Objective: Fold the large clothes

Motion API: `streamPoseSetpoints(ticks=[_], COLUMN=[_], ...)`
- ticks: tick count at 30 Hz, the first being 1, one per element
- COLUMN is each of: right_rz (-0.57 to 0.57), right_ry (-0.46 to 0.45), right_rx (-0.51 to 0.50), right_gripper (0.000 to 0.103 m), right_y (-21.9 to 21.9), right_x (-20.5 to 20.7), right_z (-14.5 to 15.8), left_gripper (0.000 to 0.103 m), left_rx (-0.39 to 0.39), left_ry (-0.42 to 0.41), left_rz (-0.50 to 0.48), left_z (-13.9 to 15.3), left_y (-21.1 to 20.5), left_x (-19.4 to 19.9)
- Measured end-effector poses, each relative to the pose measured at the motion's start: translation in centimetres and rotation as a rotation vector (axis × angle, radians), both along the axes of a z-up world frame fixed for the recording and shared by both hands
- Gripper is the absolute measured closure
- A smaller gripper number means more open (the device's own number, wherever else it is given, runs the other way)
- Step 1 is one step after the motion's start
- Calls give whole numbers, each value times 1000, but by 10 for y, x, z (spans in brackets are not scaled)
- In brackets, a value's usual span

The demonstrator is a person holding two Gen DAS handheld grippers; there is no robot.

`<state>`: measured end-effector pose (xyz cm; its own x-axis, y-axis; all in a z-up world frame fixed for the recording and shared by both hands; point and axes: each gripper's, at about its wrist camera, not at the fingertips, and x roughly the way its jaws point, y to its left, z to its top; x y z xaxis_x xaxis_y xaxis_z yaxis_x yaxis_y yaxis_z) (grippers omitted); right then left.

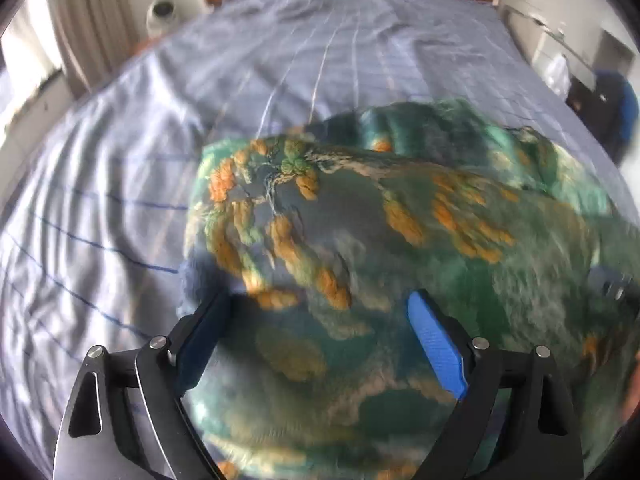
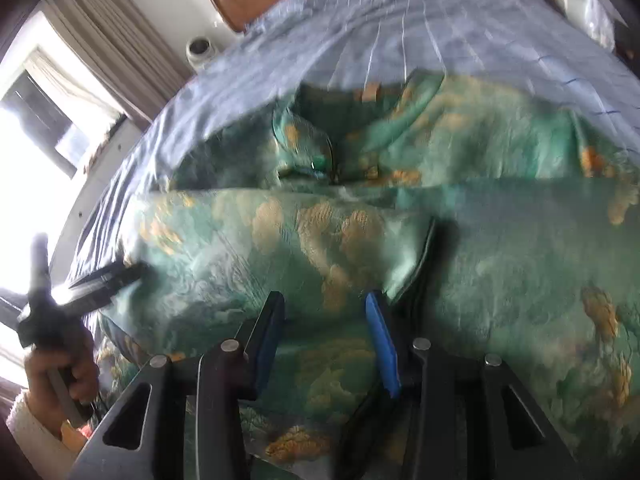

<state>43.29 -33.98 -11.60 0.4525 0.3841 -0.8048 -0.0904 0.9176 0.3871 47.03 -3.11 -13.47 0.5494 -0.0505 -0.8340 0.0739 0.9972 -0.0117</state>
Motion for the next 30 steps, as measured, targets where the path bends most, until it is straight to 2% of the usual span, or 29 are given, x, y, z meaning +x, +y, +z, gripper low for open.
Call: streamPoseSetpoints(ticks=[3, 4, 6, 8, 9, 10, 11, 13, 14, 16, 17, 18, 22, 30], right_rz=[14, 28, 65, 84, 94, 94, 91, 60, 41, 38, 40, 40, 46, 39], right_ry=[-73, -99, -133, -111, -68, -25, -9, -25, -43, -105, -124, -156, -213, -263], right_rx=[33, 24, -14, -42, -71, -108, -115, -95, -74, -49, -57, -81, -138, -236], right_gripper=[60, 59, 51, 43, 42, 42, 42, 43, 42, 35, 28, 26, 26, 26], right_y=[-2, -2, 5, 11, 15, 19, 19, 16, 13, 9, 9, 9, 4, -10], right_x=[-25, -35, -59, -70, -70, -70, -71, -79, -86, -109, -116, -129, -176, -244], right_z=[29, 38, 49, 39, 23, 8, 2, 10, 19, 43, 49, 57, 72, 78], left_gripper=[10, 5, 3, 3, 4, 5, 6, 6, 6, 6, 6, 6, 6, 5], left_rx=[-62, -70, -69, -16, 24, 28, 6, -41, -40, -14, -1, 12, 30, 48], left_ry=[-47, -52, -43, 18, 48, 55, 51, 17, -1, -43, -59, -73, -112, -146], left_rz=[-56, -60, -55, -43, -18, -3, 5, 6, 6, 1, 0, -1, -1, 2], left_z=[18, 20, 11, -12, -20, -21, -16, 0, 7, 21, 26, 31, 46, 58], left_y=[3, 5, 5, 1, -2, -1, 1, 5, 5, 4, 3, 3, 1, -2], left_x=[-39, -46, -60, -59, -61, -68, -76, -96, -105, -125, -133, -140, -161, -185])
